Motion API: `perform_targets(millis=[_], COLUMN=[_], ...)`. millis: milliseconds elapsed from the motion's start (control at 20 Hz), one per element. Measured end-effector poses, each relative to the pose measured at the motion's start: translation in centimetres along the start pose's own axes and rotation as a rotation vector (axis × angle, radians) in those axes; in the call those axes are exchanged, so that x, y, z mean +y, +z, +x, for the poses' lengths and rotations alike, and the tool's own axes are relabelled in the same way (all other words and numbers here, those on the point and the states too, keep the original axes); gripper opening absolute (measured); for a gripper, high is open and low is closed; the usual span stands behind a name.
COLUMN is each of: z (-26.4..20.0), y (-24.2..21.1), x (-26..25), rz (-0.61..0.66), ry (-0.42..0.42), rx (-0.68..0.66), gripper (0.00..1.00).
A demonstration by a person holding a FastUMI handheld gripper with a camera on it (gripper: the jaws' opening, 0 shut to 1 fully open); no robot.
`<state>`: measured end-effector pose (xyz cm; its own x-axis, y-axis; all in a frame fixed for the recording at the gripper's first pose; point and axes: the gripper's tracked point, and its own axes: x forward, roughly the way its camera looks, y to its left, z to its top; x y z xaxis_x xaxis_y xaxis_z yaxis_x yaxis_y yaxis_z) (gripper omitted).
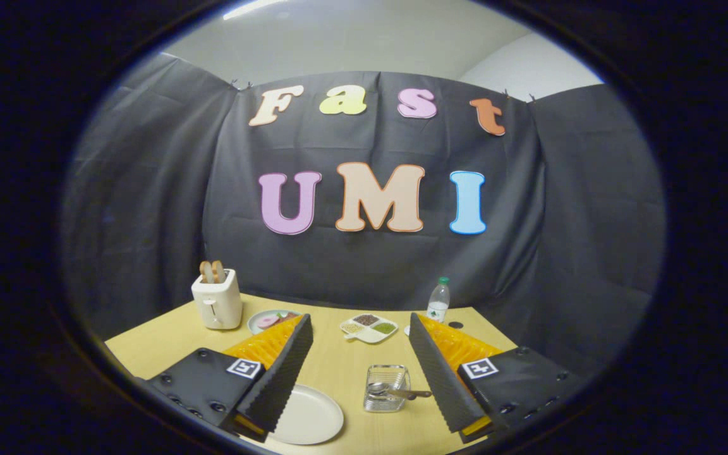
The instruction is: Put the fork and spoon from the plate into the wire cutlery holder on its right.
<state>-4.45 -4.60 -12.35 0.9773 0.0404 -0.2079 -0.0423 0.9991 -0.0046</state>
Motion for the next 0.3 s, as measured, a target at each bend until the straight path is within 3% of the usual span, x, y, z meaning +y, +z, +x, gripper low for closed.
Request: perform_targets(millis=[300], z=[-0.7], y=[1.3], x=[0.2], rz=[0.029], ry=[-0.018], rx=[-0.033], gripper=[0.98])
